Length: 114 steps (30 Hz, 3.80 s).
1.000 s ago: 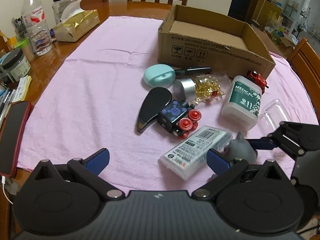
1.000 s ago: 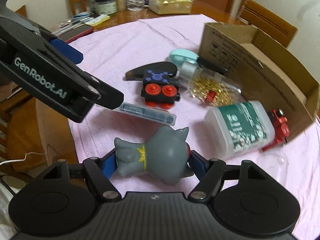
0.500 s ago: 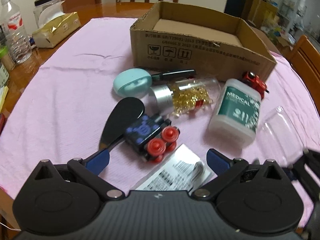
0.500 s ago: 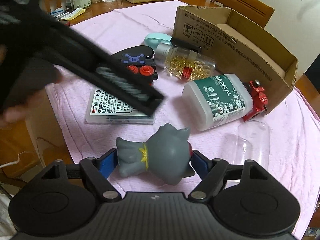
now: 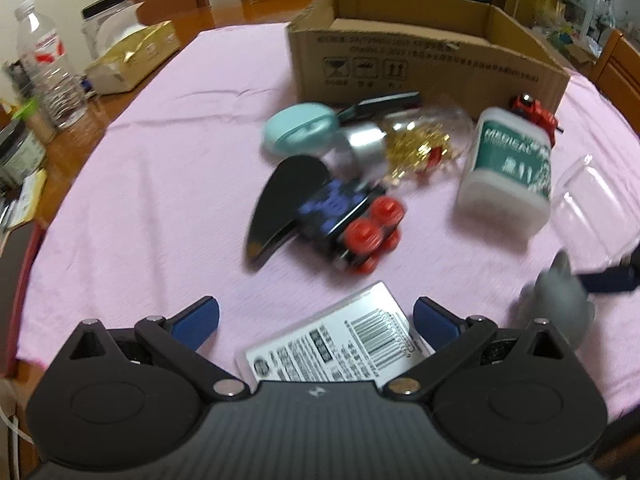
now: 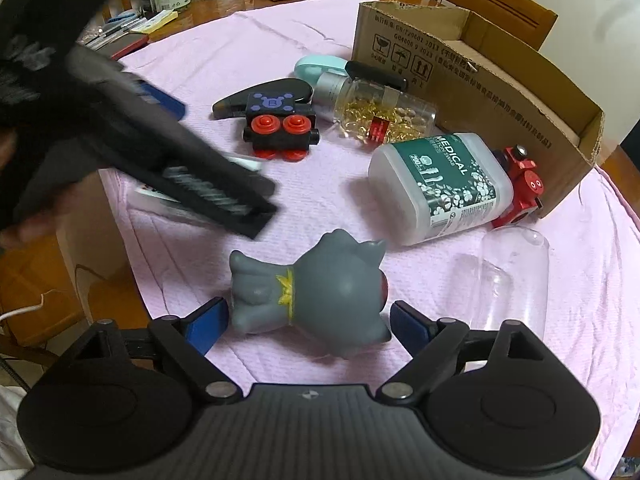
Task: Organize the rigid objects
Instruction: 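Grasp the white pen-refill box with the left gripper while the right gripper lifts the cat, then carry both items over the cardboard box and release the white box from the left gripper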
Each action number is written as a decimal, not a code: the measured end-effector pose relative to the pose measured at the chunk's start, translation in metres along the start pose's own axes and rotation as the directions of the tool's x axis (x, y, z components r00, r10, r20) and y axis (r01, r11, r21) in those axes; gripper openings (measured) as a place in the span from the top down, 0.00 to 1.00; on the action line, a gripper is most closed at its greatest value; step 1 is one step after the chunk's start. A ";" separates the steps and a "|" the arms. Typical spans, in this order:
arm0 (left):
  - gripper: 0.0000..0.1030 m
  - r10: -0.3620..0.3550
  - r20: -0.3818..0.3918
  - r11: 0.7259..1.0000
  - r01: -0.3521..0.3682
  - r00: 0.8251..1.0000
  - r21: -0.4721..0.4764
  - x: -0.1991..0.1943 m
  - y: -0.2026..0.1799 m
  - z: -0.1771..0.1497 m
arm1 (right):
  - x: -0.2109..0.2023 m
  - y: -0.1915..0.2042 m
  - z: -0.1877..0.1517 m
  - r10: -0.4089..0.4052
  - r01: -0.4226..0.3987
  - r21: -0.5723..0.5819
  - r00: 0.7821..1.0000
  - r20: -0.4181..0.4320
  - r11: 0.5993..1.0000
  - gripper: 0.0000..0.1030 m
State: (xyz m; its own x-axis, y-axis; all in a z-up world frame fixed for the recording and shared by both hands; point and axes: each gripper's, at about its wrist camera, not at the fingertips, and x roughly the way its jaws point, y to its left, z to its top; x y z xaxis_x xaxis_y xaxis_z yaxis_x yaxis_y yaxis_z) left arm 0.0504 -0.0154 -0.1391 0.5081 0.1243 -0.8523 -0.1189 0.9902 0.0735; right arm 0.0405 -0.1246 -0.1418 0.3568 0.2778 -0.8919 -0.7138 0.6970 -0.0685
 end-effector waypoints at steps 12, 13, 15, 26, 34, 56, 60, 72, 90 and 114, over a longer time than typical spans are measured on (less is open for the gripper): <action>0.01 0.008 -0.031 0.992 -0.012 0.999 -0.127 -0.004 0.017 -0.023 | 0.002 -0.007 -0.003 0.033 -0.033 0.011 0.999 0.005 0.999 0.04; 0.01 0.011 -0.028 0.993 -0.014 1.000 -0.120 -0.005 0.015 -0.022 | 0.002 -0.007 -0.003 0.034 -0.035 0.010 0.999 0.005 0.999 0.04; 0.03 0.000 -0.032 0.994 -0.004 0.999 -0.110 -0.006 0.013 -0.022 | 0.002 -0.007 -0.002 0.036 -0.036 0.007 0.999 0.006 0.999 0.04; 0.08 -0.063 -0.005 0.998 0.063 0.998 -0.027 -0.003 0.003 -0.015 | 0.003 -0.005 0.000 0.042 -0.042 -0.002 0.999 0.020 0.999 0.04; 0.00 -0.079 -0.014 0.997 0.079 0.997 0.004 -0.002 0.007 -0.018 | 0.003 -0.002 0.003 0.057 -0.057 -0.013 0.998 0.029 0.998 0.08; 0.14 -0.169 -0.064 0.970 0.177 0.984 0.165 -0.016 0.017 0.003 | -0.013 -0.008 0.016 0.021 -0.022 0.061 0.999 0.028 0.998 0.25; 0.14 -0.208 -0.073 0.950 0.219 0.975 0.222 -0.028 0.025 0.019 | -0.024 -0.011 0.025 0.008 -0.011 0.099 0.999 0.036 0.995 0.25; 0.14 -0.358 -0.023 0.822 0.326 0.934 0.467 -0.066 0.043 0.094 | -0.069 -0.025 0.069 -0.121 0.090 0.274 0.988 0.100 0.957 0.25; 0.14 -0.380 0.107 0.842 0.296 0.919 0.450 -0.019 0.008 0.229 | -0.090 -0.102 0.125 -0.212 0.125 0.383 0.958 0.195 0.915 0.25; 0.05 -0.306 0.107 0.917 0.263 0.946 0.302 0.042 0.017 0.272 | -0.055 -0.164 0.151 -0.206 0.121 0.402 0.963 0.175 0.908 0.25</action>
State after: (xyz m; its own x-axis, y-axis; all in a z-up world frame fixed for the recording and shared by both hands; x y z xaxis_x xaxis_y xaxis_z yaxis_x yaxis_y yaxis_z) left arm 0.3021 0.0238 -0.0329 0.6081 -0.1790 -0.7734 0.2818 0.9595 -0.0005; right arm 0.2289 -0.1543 -0.0137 0.5961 0.2401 -0.7661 -0.3628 0.9318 0.0097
